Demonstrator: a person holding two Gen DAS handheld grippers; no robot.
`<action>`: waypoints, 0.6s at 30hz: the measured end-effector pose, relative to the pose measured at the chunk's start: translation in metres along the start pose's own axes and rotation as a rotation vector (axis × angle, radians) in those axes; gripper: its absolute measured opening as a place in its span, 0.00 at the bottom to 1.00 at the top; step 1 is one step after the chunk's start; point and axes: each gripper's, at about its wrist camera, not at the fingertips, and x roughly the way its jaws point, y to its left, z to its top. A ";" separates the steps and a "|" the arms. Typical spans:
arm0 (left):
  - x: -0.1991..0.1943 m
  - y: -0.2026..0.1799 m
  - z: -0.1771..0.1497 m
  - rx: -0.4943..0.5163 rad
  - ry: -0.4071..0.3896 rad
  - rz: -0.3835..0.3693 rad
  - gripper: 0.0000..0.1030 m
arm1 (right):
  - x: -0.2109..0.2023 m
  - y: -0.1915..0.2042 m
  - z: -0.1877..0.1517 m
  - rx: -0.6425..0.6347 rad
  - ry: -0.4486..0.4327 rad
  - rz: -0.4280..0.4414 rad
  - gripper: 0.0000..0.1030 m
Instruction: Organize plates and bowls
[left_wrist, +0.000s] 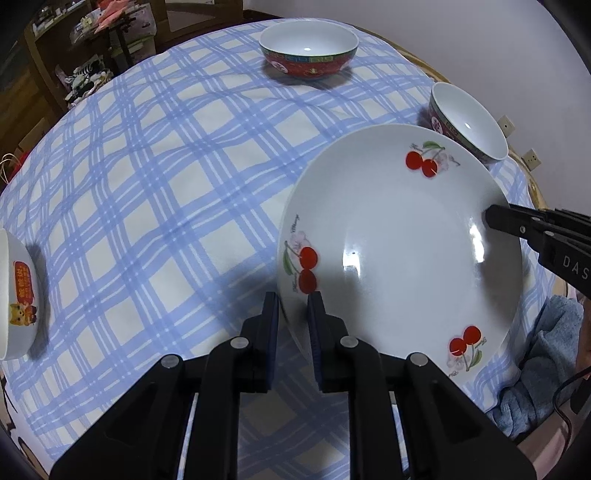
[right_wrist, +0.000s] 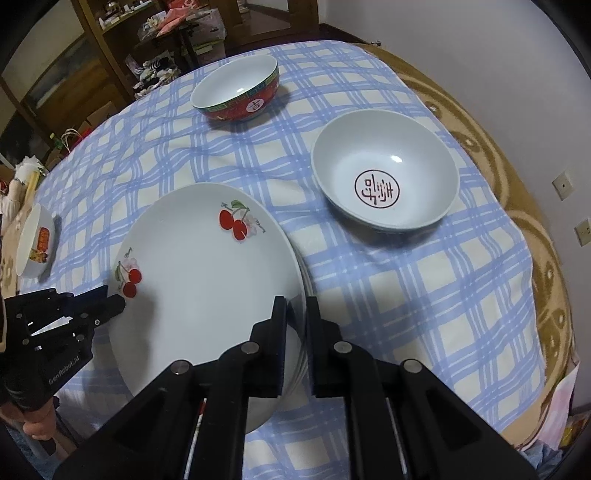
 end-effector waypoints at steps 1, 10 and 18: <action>0.000 -0.001 0.000 0.003 0.000 0.004 0.17 | 0.000 0.002 0.000 -0.010 -0.002 -0.011 0.11; 0.001 0.003 0.001 -0.016 0.006 -0.024 0.18 | 0.003 0.002 0.003 -0.024 -0.003 -0.028 0.12; 0.002 0.001 0.000 -0.008 0.004 -0.017 0.19 | 0.007 0.003 0.006 -0.021 0.002 -0.038 0.12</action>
